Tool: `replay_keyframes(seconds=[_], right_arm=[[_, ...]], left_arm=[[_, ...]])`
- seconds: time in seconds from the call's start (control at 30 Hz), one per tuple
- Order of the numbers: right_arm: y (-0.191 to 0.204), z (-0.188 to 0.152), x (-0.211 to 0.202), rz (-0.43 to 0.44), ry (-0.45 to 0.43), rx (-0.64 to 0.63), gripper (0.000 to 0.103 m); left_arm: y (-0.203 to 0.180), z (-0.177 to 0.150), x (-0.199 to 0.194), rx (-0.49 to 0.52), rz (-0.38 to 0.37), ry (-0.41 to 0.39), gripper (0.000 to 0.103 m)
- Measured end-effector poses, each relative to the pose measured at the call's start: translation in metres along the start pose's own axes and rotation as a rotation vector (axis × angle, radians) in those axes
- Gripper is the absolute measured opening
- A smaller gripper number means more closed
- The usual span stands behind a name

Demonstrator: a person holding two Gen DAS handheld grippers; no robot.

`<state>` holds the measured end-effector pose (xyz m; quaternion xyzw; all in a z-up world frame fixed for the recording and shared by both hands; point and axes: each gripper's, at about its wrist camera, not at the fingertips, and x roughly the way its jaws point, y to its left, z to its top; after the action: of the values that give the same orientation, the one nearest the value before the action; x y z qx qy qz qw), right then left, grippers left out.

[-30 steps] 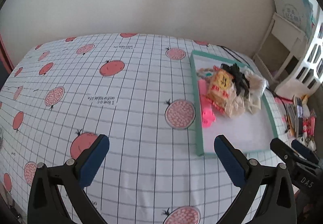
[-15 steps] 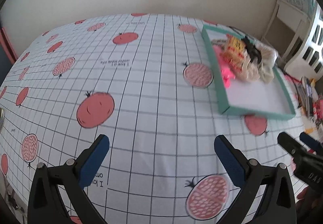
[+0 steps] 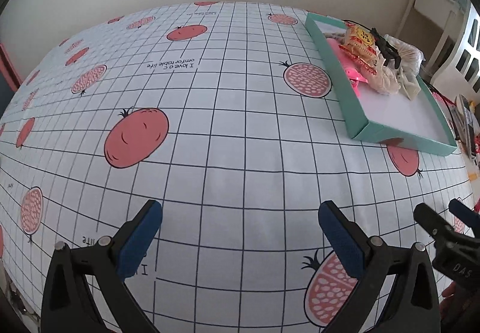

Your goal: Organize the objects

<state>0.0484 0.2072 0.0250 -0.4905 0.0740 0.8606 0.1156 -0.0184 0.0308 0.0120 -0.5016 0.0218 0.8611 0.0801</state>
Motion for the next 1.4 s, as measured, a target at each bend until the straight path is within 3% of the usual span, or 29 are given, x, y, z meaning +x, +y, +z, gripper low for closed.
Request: replay_keyframes(seconds=[0.3, 0.53, 1.4], right_arm=[[0.0011, -0.0016, 0.0065, -0.023, -0.020, -0.025, 0.103], [0.0015, -0.0018, 0.0068, -0.021, -0.043, -0.027, 0.103], [-0.0006, -0.0035, 0.0061, -0.018, -0.085, -0.039, 0.103]], left_arm=[[0.0049, -0.0012, 0.0038, -0.017, -0.013, -0.015, 0.103], [-0.0010, -0.0057, 0.0055, 0.038, 0.019, -0.043, 0.103], [0.0018, -0.0089, 0.0058, 0.005, 0.038, -0.094, 0.103]])
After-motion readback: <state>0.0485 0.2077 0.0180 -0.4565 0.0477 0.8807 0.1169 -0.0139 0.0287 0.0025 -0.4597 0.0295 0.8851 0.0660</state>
